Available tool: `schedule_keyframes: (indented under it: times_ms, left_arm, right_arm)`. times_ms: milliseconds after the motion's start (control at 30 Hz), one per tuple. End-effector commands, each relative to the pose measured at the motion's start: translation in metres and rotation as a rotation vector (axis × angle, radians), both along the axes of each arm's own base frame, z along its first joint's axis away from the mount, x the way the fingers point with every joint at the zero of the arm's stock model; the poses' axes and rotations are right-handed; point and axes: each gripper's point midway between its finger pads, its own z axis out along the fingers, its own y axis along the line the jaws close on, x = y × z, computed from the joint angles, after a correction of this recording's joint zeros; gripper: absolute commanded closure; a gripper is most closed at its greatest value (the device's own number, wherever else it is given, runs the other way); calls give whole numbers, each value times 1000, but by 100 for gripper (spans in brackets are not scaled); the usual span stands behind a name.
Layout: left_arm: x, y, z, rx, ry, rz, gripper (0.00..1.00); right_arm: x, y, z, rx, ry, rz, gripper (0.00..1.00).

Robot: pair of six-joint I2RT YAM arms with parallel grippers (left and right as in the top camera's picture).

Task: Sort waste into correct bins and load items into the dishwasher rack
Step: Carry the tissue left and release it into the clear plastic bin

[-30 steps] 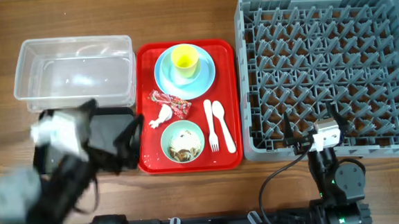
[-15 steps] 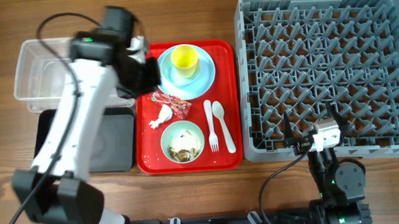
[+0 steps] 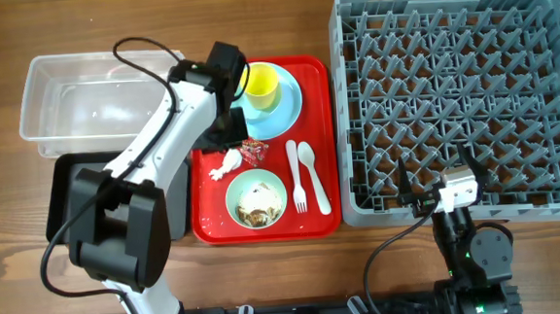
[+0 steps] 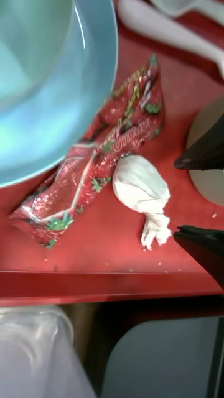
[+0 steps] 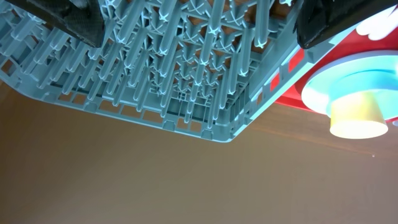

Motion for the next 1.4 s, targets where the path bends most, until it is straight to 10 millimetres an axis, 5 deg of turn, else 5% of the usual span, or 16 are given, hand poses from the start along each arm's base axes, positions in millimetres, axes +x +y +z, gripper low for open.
schedule_keyframes:
  times_ms: [0, 233, 333, 400, 500, 600, 700, 833, 933, 1000, 1067, 1100, 1133, 1167, 1267, 1367]
  left_arm:
    - [-10, 4, -27, 6, 26, 13, 65]
    - [-12, -7, -60, -74, -9, -23, 63]
    - [-12, -6, -64, -73, -20, -23, 90]
    - [-8, -5, -55, -73, -30, -16, 96]
    - [17, 14, 2, 29, -150, -25, 96]
    - [56, 60, 98, 150, -433, 86, 96]
    - [89, 106, 136, 130, -623, 238, 96]
    - [108, 151, 95, 162, -564, 340, 96]
    - [114, 140, 46, 60, -445, 325, 96]
    - [116, 141, 35, 68, -429, 325, 96]
    - [118, 141, 29, 69, -423, 325, 92]
    - [118, 141, 28, 69, -421, 324, 76]
    - [118, 141, 28, 69, -420, 325, 37]
    - [118, 141, 28, 68, -422, 325, 26]
    - [113, 139, 48, 54, -447, 322, 34]
    - [101, 114, 102, -70, -532, 284, 35]
  right_arm:
    - [0, 1, 1, 2, -6, 8, 0]
    - [0, 1, 1, 2, -6, 8, 0]
    - [0, 1, 1, 2, -6, 8, 0]
    - [0, 1, 1, 2, -6, 8, 0]
    - [0, 1, 1, 2, -6, 8, 0]
    - [0, 1, 1, 2, -6, 8, 0]
    - [0, 1, 1, 2, -6, 8, 0]
    - [0, 1, 1, 1, -6, 8, 0]
    - [0, 1, 1, 2, -6, 8, 0]
    - [0, 1, 1, 2, -6, 8, 0]
    - [0, 1, 1, 2, -6, 8, 0]
    - [0, 1, 1, 2, -5, 8, 0]
    - [0, 1, 1, 2, -6, 8, 0]
    - [0, 1, 1, 2, -6, 8, 0]
    - [0, 1, 1, 2, -6, 8, 2]
    - [0, 1, 1, 2, -5, 8, 0]
